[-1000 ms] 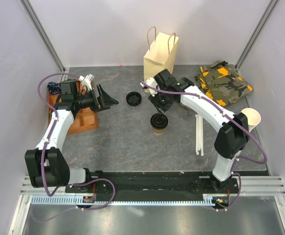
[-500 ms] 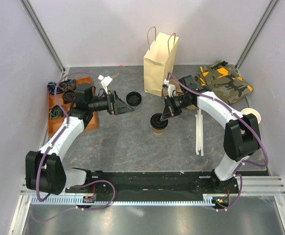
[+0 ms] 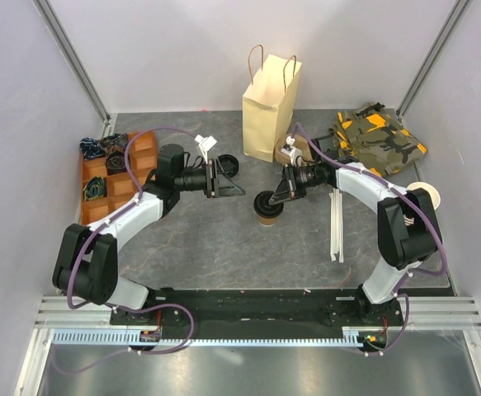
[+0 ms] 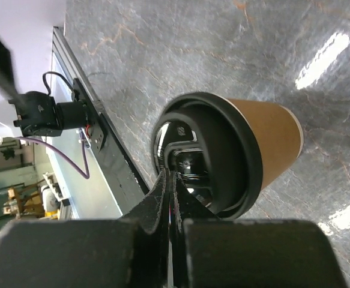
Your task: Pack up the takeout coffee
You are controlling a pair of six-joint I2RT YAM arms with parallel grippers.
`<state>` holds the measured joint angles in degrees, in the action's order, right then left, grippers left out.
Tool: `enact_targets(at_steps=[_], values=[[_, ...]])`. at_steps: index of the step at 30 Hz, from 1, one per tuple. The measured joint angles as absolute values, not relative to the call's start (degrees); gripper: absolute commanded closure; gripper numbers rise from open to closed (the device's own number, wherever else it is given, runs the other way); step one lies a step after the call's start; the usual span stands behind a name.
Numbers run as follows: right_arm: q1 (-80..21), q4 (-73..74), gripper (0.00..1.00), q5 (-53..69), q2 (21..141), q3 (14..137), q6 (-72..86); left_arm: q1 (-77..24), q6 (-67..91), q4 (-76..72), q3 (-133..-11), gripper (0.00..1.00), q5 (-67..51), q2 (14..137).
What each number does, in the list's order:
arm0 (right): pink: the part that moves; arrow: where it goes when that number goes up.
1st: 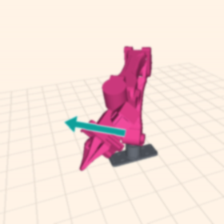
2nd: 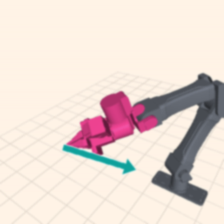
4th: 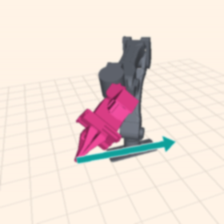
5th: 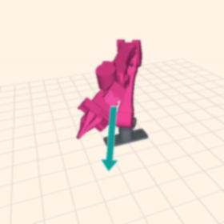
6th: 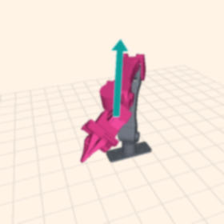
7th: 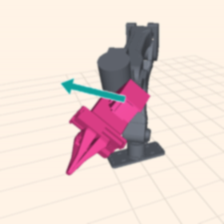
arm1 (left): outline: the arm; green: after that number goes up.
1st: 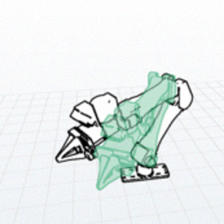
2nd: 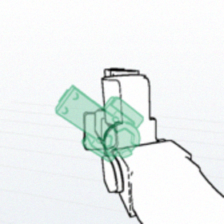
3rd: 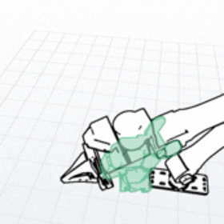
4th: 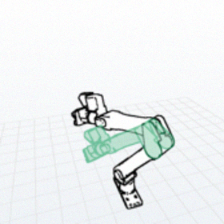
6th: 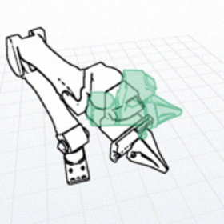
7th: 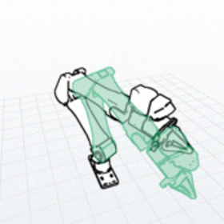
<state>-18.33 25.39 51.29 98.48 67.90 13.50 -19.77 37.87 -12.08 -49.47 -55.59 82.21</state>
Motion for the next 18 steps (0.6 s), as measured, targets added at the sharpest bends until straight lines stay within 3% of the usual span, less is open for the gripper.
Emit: enact_targets(at_steps=[6, 18], values=[[-18.3, 23.8, 1.00, 53.2, 100.1, 66.3, 13.8, -22.8, 38.2, -12.4, -49.9, 0.86, -54.8, 84.6], [-17.6, 22.5, 1.00, 55.3, 101.3, 66.0, 13.8, -28.9, 23.2, 10.8, -64.5, 0.91, -42.8, 86.8]])
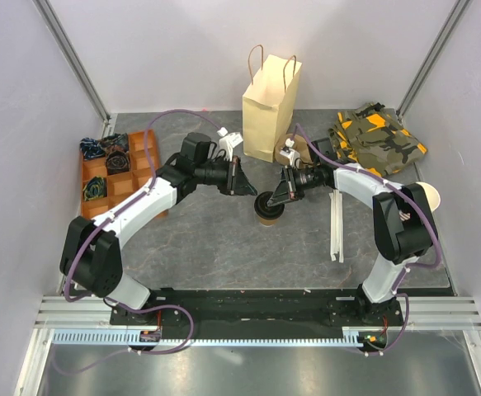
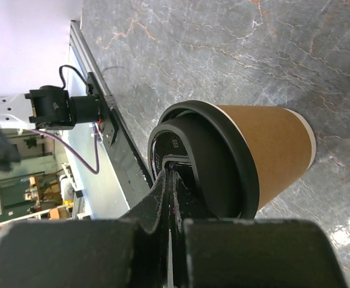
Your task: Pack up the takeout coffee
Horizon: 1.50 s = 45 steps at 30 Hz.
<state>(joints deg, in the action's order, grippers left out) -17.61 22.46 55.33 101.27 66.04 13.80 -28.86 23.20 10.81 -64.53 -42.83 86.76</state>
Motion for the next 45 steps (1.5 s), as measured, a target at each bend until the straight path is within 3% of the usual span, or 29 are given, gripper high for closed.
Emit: enact_targets(at_steps=[4, 9, 21, 25, 31, 45], values=[[-17.3, 21.7, 1.00, 56.9, 102.1, 66.0, 14.0, -30.3, 22.4, 11.2, -65.1, 0.97, -43.6, 86.8], [-17.0, 21.6, 1.00, 57.4, 102.3, 66.0, 14.3, -33.6, 18.5, 15.3, -68.9, 0.94, -38.9, 89.5], [-17.0, 21.6, 1.00, 58.2, 102.9, 66.1, 14.8, -45.6, 1.1, 29.3, -79.9, 0.80, -14.9, 91.5], [-17.0, 21.5, 1.00, 58.3, 103.0, 66.2, 14.9, -46.9, -3.7, 30.6, -80.5, 0.71, -10.1, 91.5], [-17.0, 21.5, 1.00, 58.3, 103.5, 66.5, 14.9, -47.5, -8.0, 31.2, -80.5, 0.63, -9.1, 93.0], [-17.0, 21.9, 1.00, 58.8, 105.3, 67.7, 14.8, -47.5, -11.7, 24.4, -74.2, 0.64, -9.4, 97.6]])
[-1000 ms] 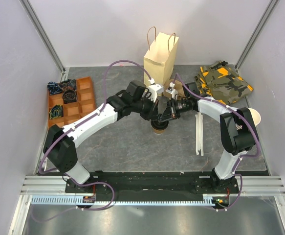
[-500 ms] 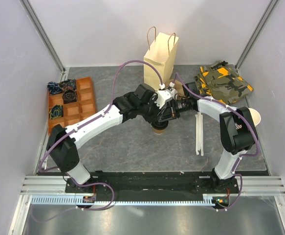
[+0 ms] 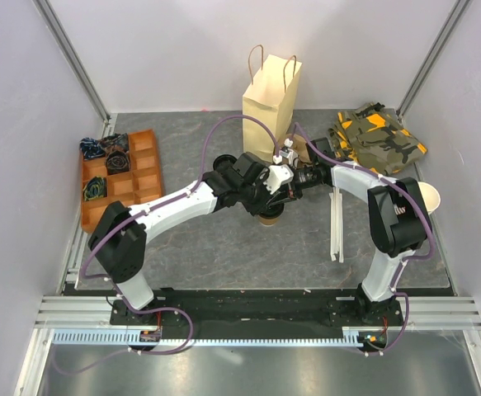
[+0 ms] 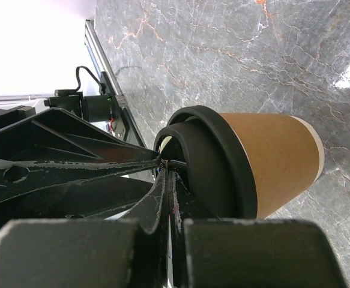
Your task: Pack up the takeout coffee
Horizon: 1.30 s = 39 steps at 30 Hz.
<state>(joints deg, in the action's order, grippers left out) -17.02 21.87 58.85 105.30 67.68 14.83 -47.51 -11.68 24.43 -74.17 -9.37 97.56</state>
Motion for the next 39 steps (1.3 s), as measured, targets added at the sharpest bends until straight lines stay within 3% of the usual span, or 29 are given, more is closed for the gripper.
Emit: enact_targets(at_steps=[21, 30, 34, 39], values=[[-17.0, 25.1, 0.98, 59.4, 105.9, 70.7, 13.9, -44.2, -10.1, 31.4, -79.5, 0.53, -15.2, 95.4], [-16.9, 25.3, 0.93, 59.7, 105.2, 73.8, 15.2, -42.4, -9.0, 31.4, -79.9, 0.38, -17.1, 95.3], [-16.3, 26.6, 0.89, 57.9, 102.7, 73.8, 15.2, -42.5, -9.0, 31.3, -80.5, 0.41, -17.3, 95.3], [-14.9, 31.7, 0.88, 50.7, 98.4, 74.0, 11.6, -42.5, -8.9, 31.2, -81.1, 0.55, -18.7, 95.4]])
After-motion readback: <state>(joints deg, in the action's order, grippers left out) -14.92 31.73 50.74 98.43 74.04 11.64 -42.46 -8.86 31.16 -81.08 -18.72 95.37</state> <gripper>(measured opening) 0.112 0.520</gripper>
